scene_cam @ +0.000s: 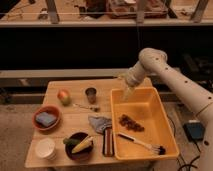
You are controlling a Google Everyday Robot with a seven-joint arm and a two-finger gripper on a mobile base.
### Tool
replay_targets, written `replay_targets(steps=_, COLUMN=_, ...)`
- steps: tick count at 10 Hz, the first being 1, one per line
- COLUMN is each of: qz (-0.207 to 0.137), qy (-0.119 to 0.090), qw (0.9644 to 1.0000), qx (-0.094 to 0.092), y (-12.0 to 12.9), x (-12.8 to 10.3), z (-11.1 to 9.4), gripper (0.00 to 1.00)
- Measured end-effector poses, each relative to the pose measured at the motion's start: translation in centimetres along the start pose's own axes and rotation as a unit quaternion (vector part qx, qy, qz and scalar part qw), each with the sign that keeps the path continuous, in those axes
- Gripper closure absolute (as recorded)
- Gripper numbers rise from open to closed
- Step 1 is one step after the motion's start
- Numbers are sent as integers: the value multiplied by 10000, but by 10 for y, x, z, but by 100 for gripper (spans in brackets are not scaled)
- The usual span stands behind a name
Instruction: Place brush in metal cup
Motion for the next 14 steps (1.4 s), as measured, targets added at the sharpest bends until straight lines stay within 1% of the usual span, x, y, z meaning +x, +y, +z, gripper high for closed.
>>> replay_targets(steps=1, qz=21, qy=19, qw=10000, qx=17, y=0, x=1, z=0, gripper=20)
replay_targets(steps=2, qz=103, qy=80, qw=9999, qx=102, y=5, x=4, z=1, gripper=20)
replay_targets(steps=3, qz=184, qy=133, qw=9996, qx=192, y=14, x=9, z=0, gripper=20)
replay_targets(steps=4, qz=286, qy=198, qw=9990, qx=280, y=31, x=15, z=-1, gripper=20)
replay_targets(steps=5, qz=371, qy=255, qw=9984, qx=331, y=51, x=20, z=-1, gripper=20)
replay_targets(steps=7, qz=548, qy=378, qw=9972, qx=353, y=100, x=34, z=-3, gripper=20)
replay_targets(steps=8, qz=674, qy=499, qw=9960, qx=317, y=133, x=47, z=-3, gripper=20)
replay_targets(steps=9, qz=802, qy=645, qw=9944, qx=226, y=158, x=58, z=-2, gripper=20)
replay_targets(steps=10, qz=942, qy=793, qw=9923, qx=119, y=178, x=70, z=-1, gripper=20)
replay_targets(steps=11, qz=995, qy=854, qw=9913, qx=72, y=186, x=74, z=-1, gripper=20)
replay_targets(steps=14, qz=980, qy=855, qw=9915, qx=65, y=185, x=73, z=0, gripper=20)
